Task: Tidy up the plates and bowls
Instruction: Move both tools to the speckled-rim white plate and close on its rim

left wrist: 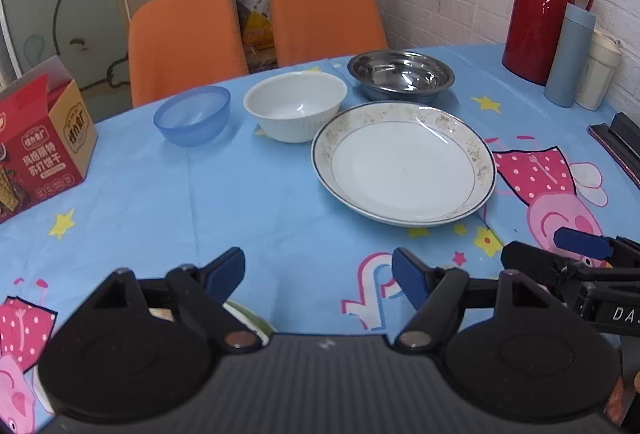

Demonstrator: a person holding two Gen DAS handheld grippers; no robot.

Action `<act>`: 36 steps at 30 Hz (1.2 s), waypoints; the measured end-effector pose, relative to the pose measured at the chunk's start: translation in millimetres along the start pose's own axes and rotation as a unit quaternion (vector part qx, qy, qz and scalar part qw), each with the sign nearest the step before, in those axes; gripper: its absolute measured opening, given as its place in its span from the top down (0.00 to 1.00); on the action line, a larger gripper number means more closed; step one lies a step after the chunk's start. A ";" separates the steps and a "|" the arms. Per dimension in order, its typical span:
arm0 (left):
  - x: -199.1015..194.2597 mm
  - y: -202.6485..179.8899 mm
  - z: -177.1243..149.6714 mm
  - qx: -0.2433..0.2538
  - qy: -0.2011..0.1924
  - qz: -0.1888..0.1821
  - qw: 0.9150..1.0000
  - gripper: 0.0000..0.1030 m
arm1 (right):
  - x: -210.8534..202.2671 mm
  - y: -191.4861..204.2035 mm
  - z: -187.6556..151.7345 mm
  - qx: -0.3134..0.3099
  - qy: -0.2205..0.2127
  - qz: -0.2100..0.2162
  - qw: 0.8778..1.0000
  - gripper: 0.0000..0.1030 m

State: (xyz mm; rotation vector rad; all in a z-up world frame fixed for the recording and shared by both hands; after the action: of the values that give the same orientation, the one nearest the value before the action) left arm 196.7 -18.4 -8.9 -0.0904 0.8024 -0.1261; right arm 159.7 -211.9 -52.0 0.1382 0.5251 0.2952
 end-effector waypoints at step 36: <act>129.5 -5.8 65.2 -0.064 0.067 -0.028 0.995 0.29 | 124.7 -6.3 51.8 -0.153 0.074 -0.031 0.985 0.00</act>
State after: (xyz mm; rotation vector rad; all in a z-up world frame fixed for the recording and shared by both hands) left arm 332.4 -41.0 -55.1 -0.2286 0.9424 -0.1353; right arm 290.6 -181.8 -67.7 -0.1999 0.6236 0.3237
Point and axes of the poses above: each gripper's, at about its wrist camera, not at the fingertips, and x roughly the way its jaws point, y to its left, z to its top, the point moved 5 cm from there along x, roughly the way its jaws point, and after that the axes turned 13 degrees about -x, right-handed, at the moved point
